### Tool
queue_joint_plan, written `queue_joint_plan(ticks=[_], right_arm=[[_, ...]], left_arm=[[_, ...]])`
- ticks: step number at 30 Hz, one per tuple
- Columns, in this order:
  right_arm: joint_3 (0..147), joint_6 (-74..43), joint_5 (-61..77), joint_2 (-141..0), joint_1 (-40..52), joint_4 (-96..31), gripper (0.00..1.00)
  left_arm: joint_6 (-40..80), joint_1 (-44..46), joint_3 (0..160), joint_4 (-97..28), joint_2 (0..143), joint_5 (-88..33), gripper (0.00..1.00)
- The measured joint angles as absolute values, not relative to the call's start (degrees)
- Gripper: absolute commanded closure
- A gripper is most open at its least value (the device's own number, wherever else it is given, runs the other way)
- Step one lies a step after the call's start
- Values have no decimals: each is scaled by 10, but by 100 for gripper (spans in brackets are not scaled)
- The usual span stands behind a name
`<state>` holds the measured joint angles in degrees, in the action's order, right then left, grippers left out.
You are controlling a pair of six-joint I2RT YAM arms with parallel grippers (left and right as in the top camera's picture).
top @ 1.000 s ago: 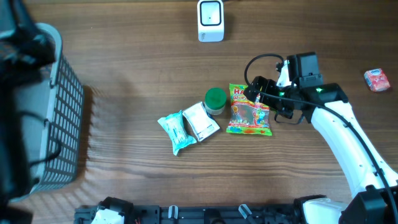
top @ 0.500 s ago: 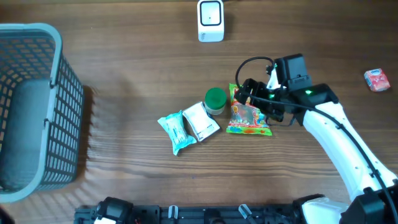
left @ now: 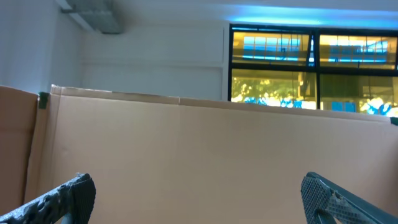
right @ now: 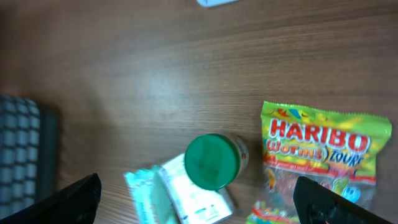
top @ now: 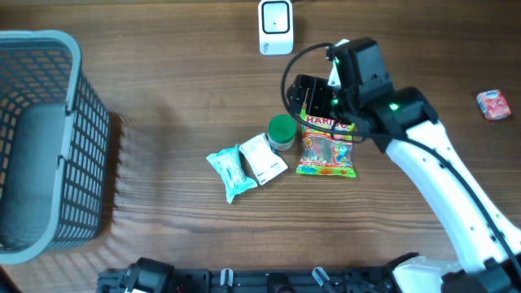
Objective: Scan the item barcode
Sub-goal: 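Move the right gripper over the green-lidded jar and lower onto it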
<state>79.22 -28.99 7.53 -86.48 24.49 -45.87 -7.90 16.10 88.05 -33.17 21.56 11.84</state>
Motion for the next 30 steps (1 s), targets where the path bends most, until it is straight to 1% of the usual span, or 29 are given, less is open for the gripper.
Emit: queue_joint_plan(ticks=[4, 8, 11, 15, 19, 23, 30], right_arm=[[826, -194, 104, -955, 245, -476, 0], [899, -112, 114, -1044, 245, -540, 0], [918, -62, 116, -1072, 250, -551, 0], [920, 5, 115, -1078, 281, -553, 0], [921, 34, 111, -1078, 305, -552, 0], [922, 48, 107, -1080, 309, -554, 0], [925, 60, 102, -1148, 308, -571, 1]], left_arm=[[-79, 151, 876, -330, 197, 118, 0], [-79, 116, 873, -330, 195, 114, 0], [-79, 87, 863, -330, 195, 111, 0], [-79, 60, 840, -331, 195, 85, 0], [-79, 51, 828, -332, 195, 60, 0], [-79, 51, 827, -332, 194, 50, 0], [-79, 51, 827, -332, 194, 45, 0]])
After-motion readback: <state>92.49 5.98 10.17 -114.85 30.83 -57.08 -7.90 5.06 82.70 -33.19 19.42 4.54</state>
